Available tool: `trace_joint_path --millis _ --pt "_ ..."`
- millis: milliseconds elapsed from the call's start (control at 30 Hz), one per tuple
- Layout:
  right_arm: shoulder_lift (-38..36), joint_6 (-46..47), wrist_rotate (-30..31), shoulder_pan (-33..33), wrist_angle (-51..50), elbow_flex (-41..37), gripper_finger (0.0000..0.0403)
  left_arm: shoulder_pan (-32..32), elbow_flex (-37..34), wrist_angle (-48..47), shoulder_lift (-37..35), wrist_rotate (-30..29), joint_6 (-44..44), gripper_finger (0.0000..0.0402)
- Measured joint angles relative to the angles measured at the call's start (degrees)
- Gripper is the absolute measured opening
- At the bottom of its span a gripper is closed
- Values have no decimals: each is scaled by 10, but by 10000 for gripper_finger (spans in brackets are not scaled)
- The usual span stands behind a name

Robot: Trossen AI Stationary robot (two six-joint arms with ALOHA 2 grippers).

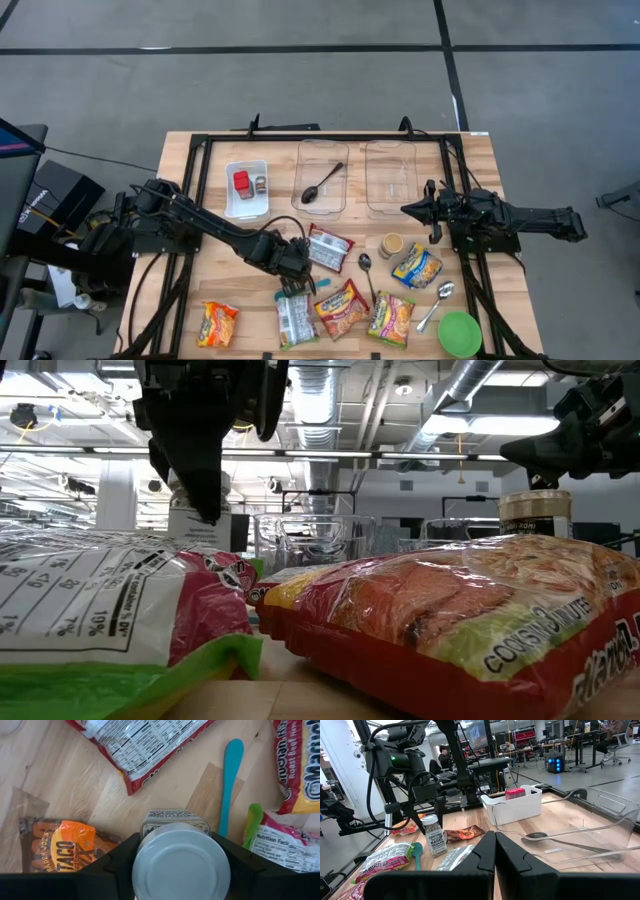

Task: Pick & Place Food Item
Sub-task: Put the white seasoning bottle into the white bin

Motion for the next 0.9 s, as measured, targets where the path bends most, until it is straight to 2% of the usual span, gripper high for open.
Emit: trace_joint_path --millis 667,900 --pt "0 0 0 0 0 0 0 0 0 14 0 0 -6 202" --pt "0 0 0 0 0 0 0 0 0 32 0 0 -15 193"
